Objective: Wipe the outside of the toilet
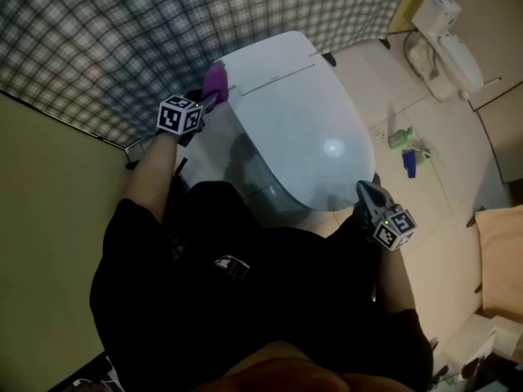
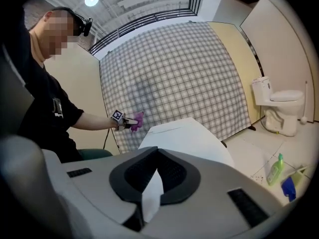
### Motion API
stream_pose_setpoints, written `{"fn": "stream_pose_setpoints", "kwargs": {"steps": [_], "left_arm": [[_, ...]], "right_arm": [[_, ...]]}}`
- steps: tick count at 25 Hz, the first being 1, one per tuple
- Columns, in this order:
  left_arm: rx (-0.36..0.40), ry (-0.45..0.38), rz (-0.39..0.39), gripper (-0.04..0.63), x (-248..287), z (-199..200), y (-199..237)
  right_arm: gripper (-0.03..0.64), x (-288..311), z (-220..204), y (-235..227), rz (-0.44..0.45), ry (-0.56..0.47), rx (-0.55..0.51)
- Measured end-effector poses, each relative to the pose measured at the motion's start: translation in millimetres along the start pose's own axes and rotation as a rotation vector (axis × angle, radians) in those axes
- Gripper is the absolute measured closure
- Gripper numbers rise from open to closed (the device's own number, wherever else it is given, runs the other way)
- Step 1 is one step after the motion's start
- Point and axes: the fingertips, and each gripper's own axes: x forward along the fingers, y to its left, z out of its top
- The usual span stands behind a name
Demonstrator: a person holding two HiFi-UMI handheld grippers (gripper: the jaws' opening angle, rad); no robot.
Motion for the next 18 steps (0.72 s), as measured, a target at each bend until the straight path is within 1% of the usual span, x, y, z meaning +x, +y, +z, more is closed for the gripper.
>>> {"fn": "stream_pose_setpoints", "kwargs": {"steps": [4,6,8,10,11,13,15,18], "left_arm": [[0.050,0.162,0.113,0.506,61.9,8.8,65.4],[0.109,0.261,0.137,0.506,93.3,5.8,85.5],[0.210,0.412,0.164,0.508,117.0,-9.5,101.8],[0.351,0.566,0.232,0.508,129.3,-22.8,123.1],[0.415,0.616,0.253,0.508,135.1,-25.2,130.7],[0.525,0.662,0.268,0.516,145.4,-22.4,138.5],[0.625,0.696,0.261,0.536,151.3,-18.3,138.7],[0.733,0.758,0.225,0.549,149.1,-21.0,129.0]], "right_arm": [[0.627,4.7,15.1,-8.5,-0.012,-0.005,-0.001],[0.627,5.6,22.5,-15.8,-0.023,-0.008,-0.005],[0.627,3.4,29.4,-23.9,-0.036,-0.009,0.001],[0.627,0.0,35.3,-31.8,-0.050,-0.009,0.012],[0.627,-1.0,37.8,-35.7,-0.055,-0.008,0.015],[0.627,-2.3,41.0,-44.1,-0.061,-0.005,0.020],[0.627,-4.2,41.0,-53.0,-0.069,-0.006,0.028],[0.627,-7.7,40.2,-60.5,-0.073,-0.019,0.041]]}}
